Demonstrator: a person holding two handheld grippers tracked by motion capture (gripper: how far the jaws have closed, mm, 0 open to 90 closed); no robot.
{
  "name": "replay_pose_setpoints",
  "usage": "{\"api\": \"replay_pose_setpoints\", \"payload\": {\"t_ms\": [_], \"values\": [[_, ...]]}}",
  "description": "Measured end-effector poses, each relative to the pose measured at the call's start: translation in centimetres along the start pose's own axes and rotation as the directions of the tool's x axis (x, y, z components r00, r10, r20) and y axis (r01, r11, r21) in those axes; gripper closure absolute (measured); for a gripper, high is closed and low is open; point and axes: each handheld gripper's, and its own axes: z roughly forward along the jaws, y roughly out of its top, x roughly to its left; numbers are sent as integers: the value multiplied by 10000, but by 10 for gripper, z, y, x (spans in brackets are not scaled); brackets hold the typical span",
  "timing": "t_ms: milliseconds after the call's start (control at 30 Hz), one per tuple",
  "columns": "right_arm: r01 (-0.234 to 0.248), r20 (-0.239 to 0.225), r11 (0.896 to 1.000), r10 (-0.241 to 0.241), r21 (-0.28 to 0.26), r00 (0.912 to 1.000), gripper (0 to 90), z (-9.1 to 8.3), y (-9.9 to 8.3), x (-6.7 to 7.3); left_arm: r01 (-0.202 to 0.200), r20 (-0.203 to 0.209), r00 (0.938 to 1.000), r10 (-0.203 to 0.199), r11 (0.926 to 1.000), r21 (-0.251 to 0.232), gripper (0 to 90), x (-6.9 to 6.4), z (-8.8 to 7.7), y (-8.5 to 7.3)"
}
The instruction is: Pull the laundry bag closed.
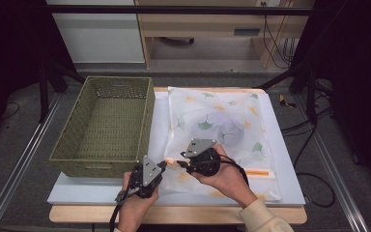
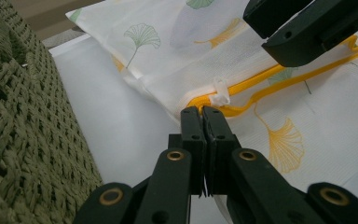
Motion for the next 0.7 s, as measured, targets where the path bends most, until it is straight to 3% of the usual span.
{"api": "replay_pose_setpoints", "payload": {"t_ms": [700], "values": [[160, -317, 9992, -149, 360, 9994, 693, 14, -1, 2, -30, 52, 10000, 31, 10000, -25, 882, 0, -1, 0]]}}
